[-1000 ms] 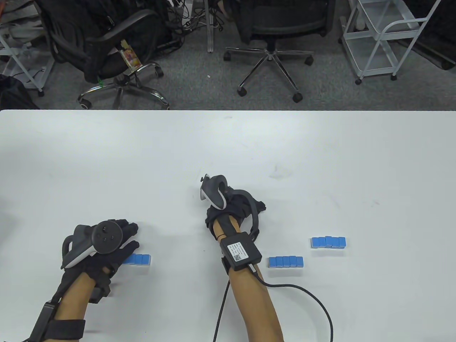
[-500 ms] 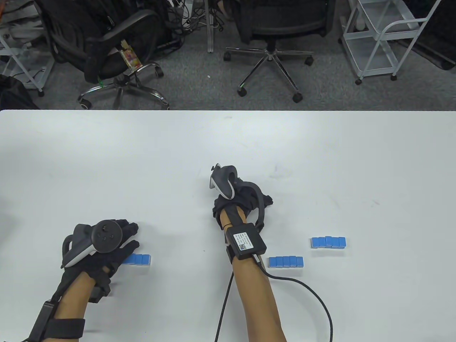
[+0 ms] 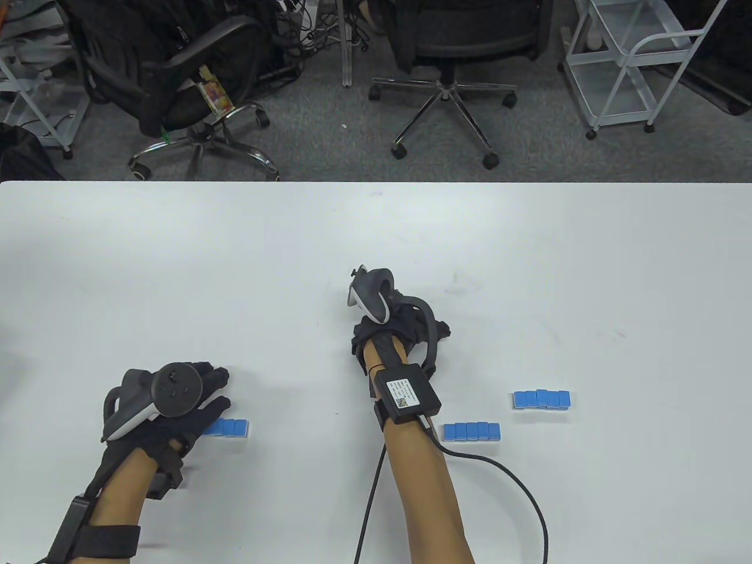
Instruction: Build mahjong tile wall
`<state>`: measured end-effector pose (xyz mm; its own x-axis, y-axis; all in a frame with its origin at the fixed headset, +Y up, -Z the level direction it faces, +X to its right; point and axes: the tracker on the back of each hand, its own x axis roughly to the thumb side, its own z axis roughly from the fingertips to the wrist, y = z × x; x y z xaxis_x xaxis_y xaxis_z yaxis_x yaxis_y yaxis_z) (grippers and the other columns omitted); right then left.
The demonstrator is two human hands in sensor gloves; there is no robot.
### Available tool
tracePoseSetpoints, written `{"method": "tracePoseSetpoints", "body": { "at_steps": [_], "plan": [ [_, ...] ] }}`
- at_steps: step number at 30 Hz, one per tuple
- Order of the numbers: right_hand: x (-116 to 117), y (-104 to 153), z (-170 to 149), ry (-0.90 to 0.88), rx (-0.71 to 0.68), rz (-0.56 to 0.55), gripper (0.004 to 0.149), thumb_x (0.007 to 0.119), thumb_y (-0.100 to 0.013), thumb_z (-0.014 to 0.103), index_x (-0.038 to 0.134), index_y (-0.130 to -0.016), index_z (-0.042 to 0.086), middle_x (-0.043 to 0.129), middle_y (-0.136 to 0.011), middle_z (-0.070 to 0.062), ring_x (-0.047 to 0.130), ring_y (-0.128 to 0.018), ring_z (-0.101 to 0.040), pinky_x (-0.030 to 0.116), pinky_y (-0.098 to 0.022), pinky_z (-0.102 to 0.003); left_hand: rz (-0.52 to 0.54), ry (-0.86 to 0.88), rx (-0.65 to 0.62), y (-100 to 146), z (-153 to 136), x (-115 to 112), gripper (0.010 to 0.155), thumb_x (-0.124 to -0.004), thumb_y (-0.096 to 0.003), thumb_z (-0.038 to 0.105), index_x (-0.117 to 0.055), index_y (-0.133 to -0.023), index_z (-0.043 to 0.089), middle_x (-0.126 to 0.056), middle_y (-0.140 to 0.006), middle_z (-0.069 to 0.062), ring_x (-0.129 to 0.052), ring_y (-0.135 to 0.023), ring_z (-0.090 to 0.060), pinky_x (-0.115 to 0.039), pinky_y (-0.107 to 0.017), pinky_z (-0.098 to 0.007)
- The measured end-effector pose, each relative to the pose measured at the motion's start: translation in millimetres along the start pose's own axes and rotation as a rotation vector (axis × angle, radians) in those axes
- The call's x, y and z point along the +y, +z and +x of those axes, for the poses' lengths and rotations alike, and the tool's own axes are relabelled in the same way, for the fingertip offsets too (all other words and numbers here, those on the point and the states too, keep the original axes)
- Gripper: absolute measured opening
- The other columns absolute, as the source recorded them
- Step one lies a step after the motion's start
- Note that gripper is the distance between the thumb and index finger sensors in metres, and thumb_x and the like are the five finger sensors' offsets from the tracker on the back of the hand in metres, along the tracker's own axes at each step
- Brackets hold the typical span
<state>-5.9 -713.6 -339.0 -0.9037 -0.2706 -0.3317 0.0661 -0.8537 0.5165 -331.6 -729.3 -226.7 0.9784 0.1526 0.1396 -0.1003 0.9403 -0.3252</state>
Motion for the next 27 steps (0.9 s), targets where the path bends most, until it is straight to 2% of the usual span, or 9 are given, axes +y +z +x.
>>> {"method": "tracePoseSetpoints", "body": {
  "at_steps": [19,24,27],
  "plan": [
    [-9,4,-11,-0.095,-0.019,0.052,0.097,0.062,-0.025,0.074,0.048,-0.098,0.011,0.067,-0.093,-0.033,0.071,-0.084,-0.06,0.052,-0.066,-0.075,0.002,0.007,-0.002,0,0,0,0.063,-0.062,-0.0489,0.058,-0.062,-0.108,0.035,-0.059,-0.117,0.0,-0.056,-0.111,-0.033,-0.044,-0.081,-0.063],
    [-15,7,-21,-0.145,-0.038,0.094,0.099,0.06,-0.025,0.074,0.039,-0.1,0.013,0.061,-0.097,-0.033,0.066,-0.088,-0.06,0.05,-0.067,-0.075,0.004,0.01,-0.003,0,-1,1,0.063,-0.062,-0.0489,0.058,-0.061,-0.108,0.035,-0.06,-0.117,0.0,-0.056,-0.112,-0.033,-0.044,-0.081,-0.063],
    [-28,14,-35,-0.133,-0.033,0.045,0.1,0.06,-0.025,0.074,0.036,-0.101,0.014,0.056,-0.1,-0.034,0.062,-0.09,-0.06,0.047,-0.068,-0.075,0.004,0.016,-0.002,0,-1,1,0.063,-0.062,-0.049,0.058,-0.061,-0.108,0.035,-0.059,-0.118,0.0,-0.056,-0.112,-0.033,-0.044,-0.081,-0.063]
  ]
}}
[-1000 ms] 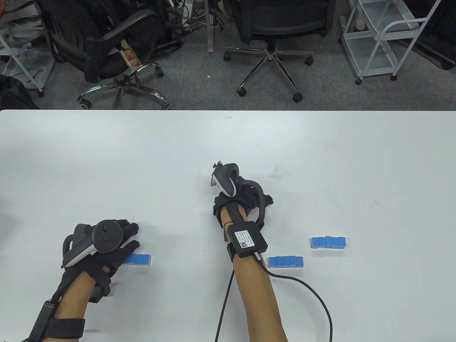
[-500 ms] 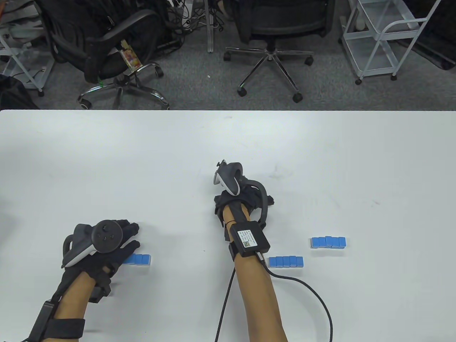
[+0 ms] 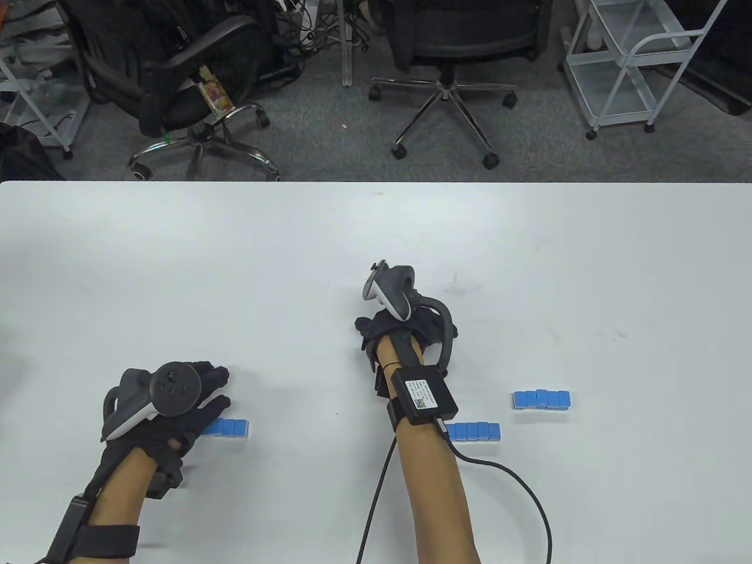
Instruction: Build mahjong tile wall
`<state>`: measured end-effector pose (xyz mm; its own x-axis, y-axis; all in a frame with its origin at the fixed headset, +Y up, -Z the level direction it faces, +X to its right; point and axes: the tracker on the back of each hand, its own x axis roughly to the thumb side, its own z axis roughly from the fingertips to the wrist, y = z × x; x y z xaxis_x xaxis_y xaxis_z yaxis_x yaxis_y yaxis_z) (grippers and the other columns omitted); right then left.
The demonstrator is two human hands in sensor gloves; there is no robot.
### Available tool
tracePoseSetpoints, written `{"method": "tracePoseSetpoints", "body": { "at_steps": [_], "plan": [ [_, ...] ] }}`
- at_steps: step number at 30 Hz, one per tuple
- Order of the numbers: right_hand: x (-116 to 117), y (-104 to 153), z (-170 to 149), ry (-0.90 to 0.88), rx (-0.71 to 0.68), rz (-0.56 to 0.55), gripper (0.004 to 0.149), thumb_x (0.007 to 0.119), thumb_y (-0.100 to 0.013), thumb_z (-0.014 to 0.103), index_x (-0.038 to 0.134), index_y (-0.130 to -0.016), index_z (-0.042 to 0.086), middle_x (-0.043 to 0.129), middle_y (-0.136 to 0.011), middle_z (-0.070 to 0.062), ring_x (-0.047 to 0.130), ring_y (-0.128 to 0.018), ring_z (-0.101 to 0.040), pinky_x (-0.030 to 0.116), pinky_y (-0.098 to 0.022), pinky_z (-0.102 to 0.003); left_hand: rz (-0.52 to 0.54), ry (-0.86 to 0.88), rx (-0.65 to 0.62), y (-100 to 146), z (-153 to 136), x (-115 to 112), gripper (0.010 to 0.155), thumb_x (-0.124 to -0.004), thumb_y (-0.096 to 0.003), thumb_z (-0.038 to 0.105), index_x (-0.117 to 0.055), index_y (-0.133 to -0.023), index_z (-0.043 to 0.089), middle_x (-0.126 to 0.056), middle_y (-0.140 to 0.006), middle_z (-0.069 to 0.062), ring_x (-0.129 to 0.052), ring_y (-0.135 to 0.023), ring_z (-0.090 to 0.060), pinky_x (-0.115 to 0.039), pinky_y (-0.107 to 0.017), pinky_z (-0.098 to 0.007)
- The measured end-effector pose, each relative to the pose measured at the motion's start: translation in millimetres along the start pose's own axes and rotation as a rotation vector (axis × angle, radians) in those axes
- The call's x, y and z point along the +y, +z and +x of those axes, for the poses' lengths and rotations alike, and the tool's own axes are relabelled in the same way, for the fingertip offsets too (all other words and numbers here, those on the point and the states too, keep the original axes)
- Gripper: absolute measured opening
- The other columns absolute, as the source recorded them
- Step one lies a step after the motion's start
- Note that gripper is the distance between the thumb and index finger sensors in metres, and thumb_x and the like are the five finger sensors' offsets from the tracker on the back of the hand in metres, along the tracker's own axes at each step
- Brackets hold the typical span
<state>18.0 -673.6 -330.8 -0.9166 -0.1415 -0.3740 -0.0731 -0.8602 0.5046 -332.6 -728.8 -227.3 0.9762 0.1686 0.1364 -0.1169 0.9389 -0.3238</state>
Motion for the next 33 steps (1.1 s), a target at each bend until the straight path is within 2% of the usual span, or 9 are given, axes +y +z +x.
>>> {"method": "tracePoseSetpoints", "body": {
  "at_steps": [6,10,13,17,20,24,26,33],
  "plan": [
    [-34,25,-44,-0.033,-0.051,-0.125,0.093,0.064,-0.028,0.069,0.042,-0.1,0.015,0.062,-0.099,-0.03,0.065,-0.09,-0.057,0.048,-0.069,-0.073,0.007,-0.003,0.001,0,0,1,0.063,-0.062,-0.0489,0.058,-0.061,-0.108,0.035,-0.059,-0.118,0.0,-0.056,-0.112,-0.033,-0.044,-0.081,-0.063],
    [-33,43,-94,-0.022,-0.134,-0.256,0.091,0.064,-0.029,0.069,0.044,-0.1,0.015,0.067,-0.097,-0.028,0.071,-0.088,-0.055,0.052,-0.068,-0.072,0.009,-0.006,0.007,1,-1,1,0.063,-0.062,-0.0489,0.058,-0.061,-0.108,0.035,-0.059,-0.118,0.0,-0.056,-0.112,-0.033,-0.044,-0.081,-0.063],
    [-16,44,-145,-0.049,-0.142,-0.239,0.091,0.063,-0.029,0.069,0.045,-0.1,0.015,0.07,-0.095,-0.029,0.074,-0.086,-0.055,0.055,-0.067,-0.071,0.009,-0.005,0.013,1,-3,2,0.063,-0.062,-0.049,0.058,-0.062,-0.108,0.035,-0.059,-0.118,0.0,-0.056,-0.112,-0.033,-0.044,-0.081,-0.063],
    [26,16,-207,-0.154,-0.032,-0.186,0.091,0.065,-0.029,0.068,0.046,-0.1,0.014,0.07,-0.095,-0.03,0.073,-0.086,-0.057,0.053,-0.067,-0.072,0.014,-0.001,0.028,0,-6,3,0.063,-0.062,-0.0489,0.058,-0.062,-0.108,0.035,-0.059,-0.118,0.0,-0.055,-0.112,-0.033,-0.044,-0.081,-0.063],
    [60,-11,-234,-0.246,0.023,-0.064,0.094,0.065,-0.029,0.069,0.043,-0.1,0.013,0.064,-0.098,-0.033,0.068,-0.088,-0.059,0.05,-0.067,-0.074,0.005,-0.004,0.036,1,-8,1,0.063,-0.062,-0.0489,0.058,-0.061,-0.108,0.035,-0.059,-0.118,0.0,-0.055,-0.112,-0.033,-0.044,-0.081,-0.063],
    [81,-33,-244,-0.222,0.062,0.037,0.096,0.063,-0.027,0.07,0.039,-0.101,0.013,0.06,-0.099,-0.032,0.066,-0.088,-0.059,0.049,-0.067,-0.074,-0.001,-0.008,0.038,2,-9,-1,0.064,-0.062,-0.0486,0.058,-0.061,-0.108,0.035,-0.059,-0.118,0.0,-0.056,-0.111,-0.033,-0.044,-0.081,-0.063],
    [80,-35,-244,-0.247,0.057,-0.014,0.095,0.063,-0.027,0.07,0.042,-0.1,0.012,0.064,-0.098,-0.032,0.069,-0.086,-0.059,0.051,-0.066,-0.075,0.002,-0.001,0.039,1,-9,0,0.064,-0.062,-0.0486,0.058,-0.061,-0.108,0.035,-0.059,-0.118,0.0,-0.055,-0.111,-0.033,-0.044,-0.081,-0.063],
    [86,-36,-234,-0.208,0.017,-0.013,0.095,0.062,-0.027,0.07,0.043,-0.1,0.012,0.066,-0.096,-0.032,0.071,-0.085,-0.058,0.053,-0.065,-0.074,-0.002,-0.001,0.033,1,-8,0,0.064,-0.062,-0.0485,0.059,-0.061,-0.108,0.035,-0.059,-0.118,0.0,-0.056,-0.111,-0.034,-0.044,-0.081,-0.063]
  ]
}}
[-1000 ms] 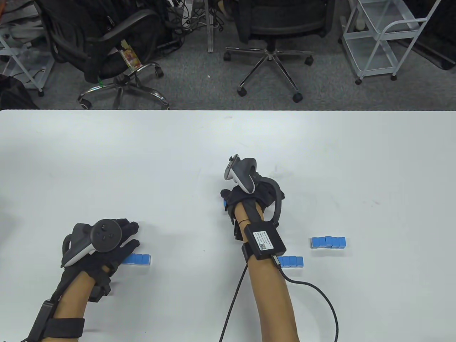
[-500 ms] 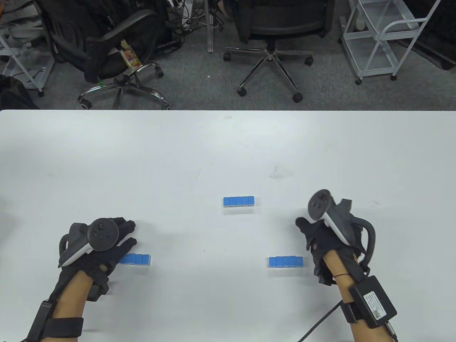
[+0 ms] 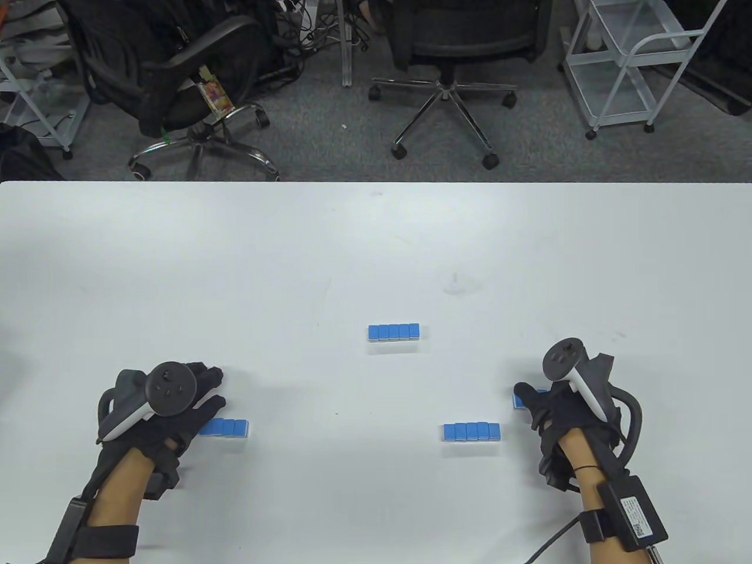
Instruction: Build mahjong tile wall
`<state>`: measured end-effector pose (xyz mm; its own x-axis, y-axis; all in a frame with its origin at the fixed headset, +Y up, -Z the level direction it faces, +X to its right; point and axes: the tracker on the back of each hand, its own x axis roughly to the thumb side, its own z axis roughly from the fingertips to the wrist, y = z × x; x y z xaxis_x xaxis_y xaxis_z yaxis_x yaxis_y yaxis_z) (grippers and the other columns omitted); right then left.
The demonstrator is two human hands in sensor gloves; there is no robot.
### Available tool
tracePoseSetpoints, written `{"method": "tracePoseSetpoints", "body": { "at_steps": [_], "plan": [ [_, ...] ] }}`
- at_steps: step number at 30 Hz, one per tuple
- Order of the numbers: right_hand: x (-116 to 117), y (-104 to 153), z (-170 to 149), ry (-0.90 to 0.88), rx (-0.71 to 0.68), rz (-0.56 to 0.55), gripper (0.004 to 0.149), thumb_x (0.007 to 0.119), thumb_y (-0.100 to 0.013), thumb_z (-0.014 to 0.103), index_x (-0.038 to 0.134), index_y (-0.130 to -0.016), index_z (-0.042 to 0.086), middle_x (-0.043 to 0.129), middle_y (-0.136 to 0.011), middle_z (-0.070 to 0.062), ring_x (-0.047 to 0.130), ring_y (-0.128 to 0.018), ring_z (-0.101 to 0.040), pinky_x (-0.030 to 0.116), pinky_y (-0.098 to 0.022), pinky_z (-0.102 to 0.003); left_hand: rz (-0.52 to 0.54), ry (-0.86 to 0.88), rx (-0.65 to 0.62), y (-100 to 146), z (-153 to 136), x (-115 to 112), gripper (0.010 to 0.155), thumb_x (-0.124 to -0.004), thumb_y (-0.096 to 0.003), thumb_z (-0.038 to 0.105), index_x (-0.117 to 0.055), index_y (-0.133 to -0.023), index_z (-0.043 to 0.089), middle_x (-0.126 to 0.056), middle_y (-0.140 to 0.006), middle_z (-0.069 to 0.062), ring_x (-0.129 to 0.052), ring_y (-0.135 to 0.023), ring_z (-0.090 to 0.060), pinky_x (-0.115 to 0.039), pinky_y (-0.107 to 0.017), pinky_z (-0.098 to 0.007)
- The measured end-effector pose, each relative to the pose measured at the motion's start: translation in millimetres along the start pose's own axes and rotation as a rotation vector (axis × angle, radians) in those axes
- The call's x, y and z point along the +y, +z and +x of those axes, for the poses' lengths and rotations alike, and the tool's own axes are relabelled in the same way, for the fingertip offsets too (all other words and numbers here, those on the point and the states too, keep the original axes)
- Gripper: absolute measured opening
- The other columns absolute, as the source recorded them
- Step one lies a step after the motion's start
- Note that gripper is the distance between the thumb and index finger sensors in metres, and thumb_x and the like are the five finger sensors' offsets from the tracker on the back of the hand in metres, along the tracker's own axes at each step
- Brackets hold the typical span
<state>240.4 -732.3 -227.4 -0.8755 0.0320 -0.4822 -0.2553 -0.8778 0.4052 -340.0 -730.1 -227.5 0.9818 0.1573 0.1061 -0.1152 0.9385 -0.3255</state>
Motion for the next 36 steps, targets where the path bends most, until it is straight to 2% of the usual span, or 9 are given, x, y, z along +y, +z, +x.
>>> {"method": "tracePoseSetpoints", "body": {
  "at_steps": [17,28,36],
  "plan": [
    [19,-10,20,0.17,0.028,-0.035,0.096,0.062,-0.027,0.072,0.048,-0.099,0.01,0.066,-0.093,-0.035,0.073,-0.082,-0.061,0.056,-0.062,-0.076,-0.013,0.002,0.014,0,-1,-1,0.064,-0.062,-0.0487,0.058,-0.061,-0.108,0.035,-0.059,-0.118,0.0,-0.055,-0.111,-0.033,-0.044,-0.081,-0.063],
    [32,-14,34,0.315,0.037,-0.096,0.096,0.068,-0.028,0.073,0.051,-0.097,0.009,0.069,-0.091,-0.036,0.077,-0.078,-0.059,0.059,-0.061,-0.074,-0.016,-0.001,0.013,0,0,-1,0.063,-0.062,-0.0488,0.058,-0.062,-0.108,0.035,-0.059,-0.117,0.0,-0.056,-0.111,-0.033,-0.044,-0.081,-0.063],
    [34,-22,47,0.38,-0.063,-0.077,0.096,0.072,-0.027,0.07,0.047,-0.096,0.009,0.061,-0.098,-0.033,0.068,-0.088,-0.058,0.05,-0.069,-0.075,-0.017,-0.009,0.005,-1,2,-2,0.063,-0.062,-0.0488,0.058,-0.062,-0.108,0.035,-0.059,-0.117,0.0,-0.056,-0.111,-0.033,-0.044,-0.081,-0.063]
  ]
}}
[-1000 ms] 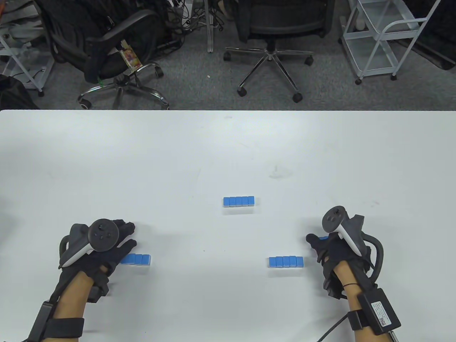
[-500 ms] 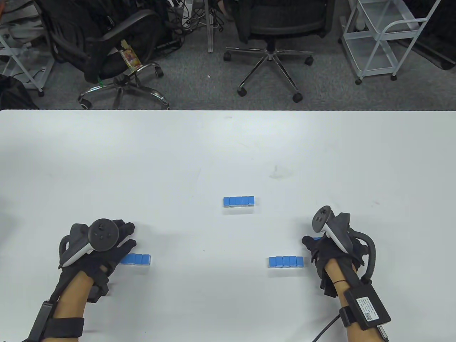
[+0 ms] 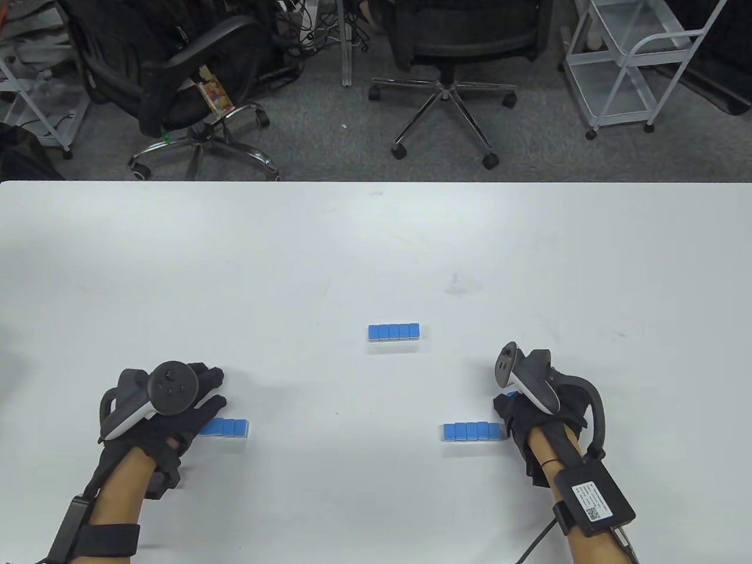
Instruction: Build mahjong tile wall
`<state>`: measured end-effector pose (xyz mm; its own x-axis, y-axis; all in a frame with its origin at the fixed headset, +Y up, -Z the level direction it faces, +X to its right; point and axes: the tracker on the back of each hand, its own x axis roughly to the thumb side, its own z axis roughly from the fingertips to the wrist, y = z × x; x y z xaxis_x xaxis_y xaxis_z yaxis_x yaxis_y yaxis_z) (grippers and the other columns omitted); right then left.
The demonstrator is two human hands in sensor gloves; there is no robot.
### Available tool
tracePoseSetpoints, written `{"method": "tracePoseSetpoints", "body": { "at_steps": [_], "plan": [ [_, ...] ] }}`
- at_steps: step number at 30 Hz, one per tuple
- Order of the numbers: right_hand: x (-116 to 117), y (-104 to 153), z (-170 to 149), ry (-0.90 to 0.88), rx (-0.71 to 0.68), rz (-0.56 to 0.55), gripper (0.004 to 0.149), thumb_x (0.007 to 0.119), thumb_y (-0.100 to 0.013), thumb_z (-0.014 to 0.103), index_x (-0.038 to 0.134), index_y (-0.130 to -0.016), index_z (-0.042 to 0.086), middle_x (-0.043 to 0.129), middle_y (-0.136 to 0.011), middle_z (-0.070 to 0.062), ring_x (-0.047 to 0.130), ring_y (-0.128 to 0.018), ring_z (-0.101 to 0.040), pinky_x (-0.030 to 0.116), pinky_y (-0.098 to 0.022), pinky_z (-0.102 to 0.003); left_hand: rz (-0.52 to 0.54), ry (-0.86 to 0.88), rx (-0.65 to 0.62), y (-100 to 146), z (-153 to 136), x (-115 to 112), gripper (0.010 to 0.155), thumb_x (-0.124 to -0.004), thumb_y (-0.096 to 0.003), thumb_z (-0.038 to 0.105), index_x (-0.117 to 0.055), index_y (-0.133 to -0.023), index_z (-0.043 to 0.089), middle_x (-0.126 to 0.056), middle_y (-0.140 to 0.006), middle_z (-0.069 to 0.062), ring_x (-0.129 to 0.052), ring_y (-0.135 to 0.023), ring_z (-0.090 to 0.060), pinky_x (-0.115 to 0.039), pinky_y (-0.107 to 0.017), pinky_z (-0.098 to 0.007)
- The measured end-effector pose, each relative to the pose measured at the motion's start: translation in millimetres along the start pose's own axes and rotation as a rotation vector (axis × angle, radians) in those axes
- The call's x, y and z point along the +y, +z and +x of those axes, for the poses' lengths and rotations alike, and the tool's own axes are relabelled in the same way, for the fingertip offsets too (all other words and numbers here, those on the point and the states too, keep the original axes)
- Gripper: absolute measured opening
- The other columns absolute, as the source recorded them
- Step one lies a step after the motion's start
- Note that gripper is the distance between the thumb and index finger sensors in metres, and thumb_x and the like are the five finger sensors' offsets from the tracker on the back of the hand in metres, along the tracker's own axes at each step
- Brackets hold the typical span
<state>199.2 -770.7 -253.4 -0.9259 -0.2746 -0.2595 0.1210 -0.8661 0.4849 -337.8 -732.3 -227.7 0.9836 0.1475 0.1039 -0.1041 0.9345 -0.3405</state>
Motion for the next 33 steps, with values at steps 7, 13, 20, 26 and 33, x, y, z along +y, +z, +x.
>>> {"method": "tracePoseSetpoints", "body": {
  "at_steps": [7,13,20,26,33],
  "plan": [
    [-19,-18,32,0.083,-0.143,-0.075,0.094,0.075,-0.023,0.07,0.051,-0.095,0.016,0.065,-0.099,-0.026,0.072,-0.089,-0.053,0.051,-0.074,-0.071,0.003,0.006,0.002,0,0,1,0.063,-0.062,-0.0488,0.058,-0.061,-0.108,0.035,-0.059,-0.117,0.0,-0.056,-0.111,-0.033,-0.044,-0.081,-0.063],
    [-36,-13,65,0.174,-0.303,-0.154,0.092,0.079,-0.018,0.07,0.054,-0.094,0.025,0.067,-0.102,-0.018,0.076,-0.092,-0.046,0.052,-0.077,-0.067,-0.01,0.011,0.005,0,0,0,0.063,-0.062,-0.0489,0.058,-0.061,-0.108,0.035,-0.059,-0.118,0.0,-0.056,-0.111,-0.033,-0.044,-0.081,-0.063],
    [-40,10,102,0.297,-0.505,-0.219,0.092,0.086,-0.014,0.069,0.062,-0.091,0.025,0.075,-0.099,-0.015,0.086,-0.086,-0.043,0.059,-0.074,-0.065,-0.01,0.002,-0.005,1,3,-1,0.063,-0.062,-0.0487,0.058,-0.062,-0.108,0.035,-0.059,-0.117,0.0,-0.056,-0.111,-0.033,-0.044,-0.081,-0.063],
    [-42,23,122,0.352,-0.621,-0.264,0.092,0.091,-0.011,0.067,0.065,-0.09,0.028,0.076,-0.1,-0.012,0.089,-0.084,-0.039,0.061,-0.073,-0.064,-0.009,0.003,-0.01,0,3,-1,0.063,-0.062,-0.0488,0.058,-0.062,-0.108,0.035,-0.06,-0.117,0.0,-0.057,-0.111,-0.034,-0.045,-0.081,-0.063],
    [-49,17,130,0.343,-0.649,-0.257,0.09,0.096,-0.009,0.063,0.067,-0.088,0.031,0.075,-0.101,-0.009,0.093,-0.079,-0.035,0.061,-0.074,-0.063,-0.012,0.002,-0.013,0,3,-2,0.063,-0.062,-0.0488,0.058,-0.062,-0.108,0.035,-0.06,-0.117,0.0,-0.057,-0.111,-0.033,-0.045,-0.081,-0.063]
  ]
}}
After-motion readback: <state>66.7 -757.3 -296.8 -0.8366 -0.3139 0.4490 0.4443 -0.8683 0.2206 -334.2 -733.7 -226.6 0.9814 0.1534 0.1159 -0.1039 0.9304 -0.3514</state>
